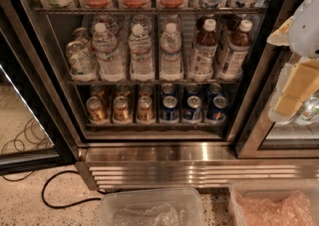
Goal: Pick coke can from top shelf of fridge
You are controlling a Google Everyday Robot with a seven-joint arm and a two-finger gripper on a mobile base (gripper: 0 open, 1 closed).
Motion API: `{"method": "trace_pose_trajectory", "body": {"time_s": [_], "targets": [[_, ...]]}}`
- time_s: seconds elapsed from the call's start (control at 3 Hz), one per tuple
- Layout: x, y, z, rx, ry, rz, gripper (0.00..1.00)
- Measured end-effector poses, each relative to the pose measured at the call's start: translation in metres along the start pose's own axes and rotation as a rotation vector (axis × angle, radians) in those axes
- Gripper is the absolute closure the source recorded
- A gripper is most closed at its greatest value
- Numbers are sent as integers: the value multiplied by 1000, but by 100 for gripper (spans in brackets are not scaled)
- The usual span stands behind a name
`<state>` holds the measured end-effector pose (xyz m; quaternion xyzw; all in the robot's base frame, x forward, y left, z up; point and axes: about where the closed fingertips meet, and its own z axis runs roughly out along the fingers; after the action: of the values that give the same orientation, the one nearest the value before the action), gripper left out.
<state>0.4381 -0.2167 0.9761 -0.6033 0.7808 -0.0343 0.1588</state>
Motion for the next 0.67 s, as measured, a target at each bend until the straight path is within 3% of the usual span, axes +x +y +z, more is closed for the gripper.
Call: {"method": "trace_pose_trajectory", "body": {"time_s": [0.67], "targets": [[-3,0,0,5,-16,14,0]]}}
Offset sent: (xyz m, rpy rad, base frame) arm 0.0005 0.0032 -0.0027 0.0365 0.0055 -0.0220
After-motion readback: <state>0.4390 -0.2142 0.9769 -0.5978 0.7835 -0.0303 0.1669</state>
